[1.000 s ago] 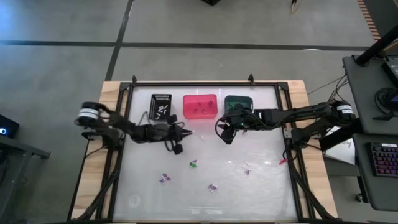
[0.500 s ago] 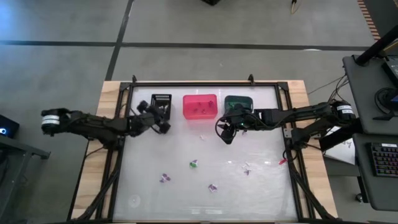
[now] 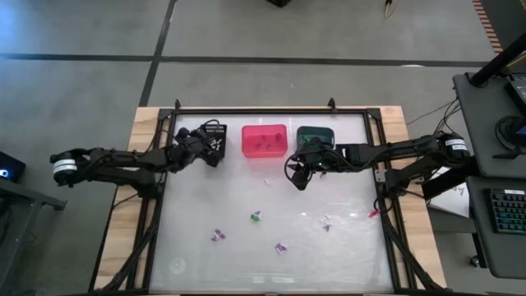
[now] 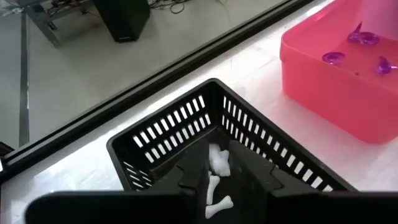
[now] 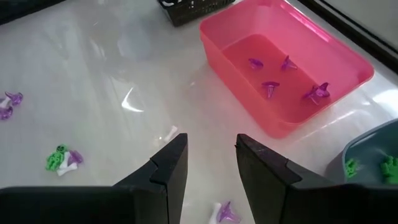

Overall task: Sort Halloween decoration
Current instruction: Put the white bone toy into the black bin, then put the purple hat toy into the pink bin

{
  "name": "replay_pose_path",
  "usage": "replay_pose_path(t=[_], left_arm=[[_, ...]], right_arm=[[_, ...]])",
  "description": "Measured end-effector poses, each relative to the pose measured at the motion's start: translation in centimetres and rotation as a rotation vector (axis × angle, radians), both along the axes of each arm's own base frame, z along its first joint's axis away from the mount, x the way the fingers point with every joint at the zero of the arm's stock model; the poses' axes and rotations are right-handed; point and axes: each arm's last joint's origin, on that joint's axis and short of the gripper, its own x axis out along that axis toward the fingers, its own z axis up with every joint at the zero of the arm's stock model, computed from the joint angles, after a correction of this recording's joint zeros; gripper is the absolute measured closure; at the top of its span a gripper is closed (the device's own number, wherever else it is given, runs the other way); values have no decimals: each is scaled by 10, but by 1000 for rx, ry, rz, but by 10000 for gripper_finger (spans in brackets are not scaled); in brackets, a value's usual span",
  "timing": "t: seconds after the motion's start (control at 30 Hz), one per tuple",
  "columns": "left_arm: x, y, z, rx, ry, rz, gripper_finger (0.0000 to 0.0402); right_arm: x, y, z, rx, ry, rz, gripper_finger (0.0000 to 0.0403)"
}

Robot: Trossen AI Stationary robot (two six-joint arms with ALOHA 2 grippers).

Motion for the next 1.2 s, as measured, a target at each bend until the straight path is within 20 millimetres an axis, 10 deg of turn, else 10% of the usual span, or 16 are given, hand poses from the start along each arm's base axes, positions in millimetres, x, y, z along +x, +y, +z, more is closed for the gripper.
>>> replay_pose_path(t=[0.6, 1.2], left_arm=[[7, -7, 3, -98, -91, -133, 319], [15, -24, 5, -94, -118, -230, 322]], right_arm=[[6, 5, -11, 323, -6, -35, 273], [50, 0, -60, 312, 491, -220, 291]])
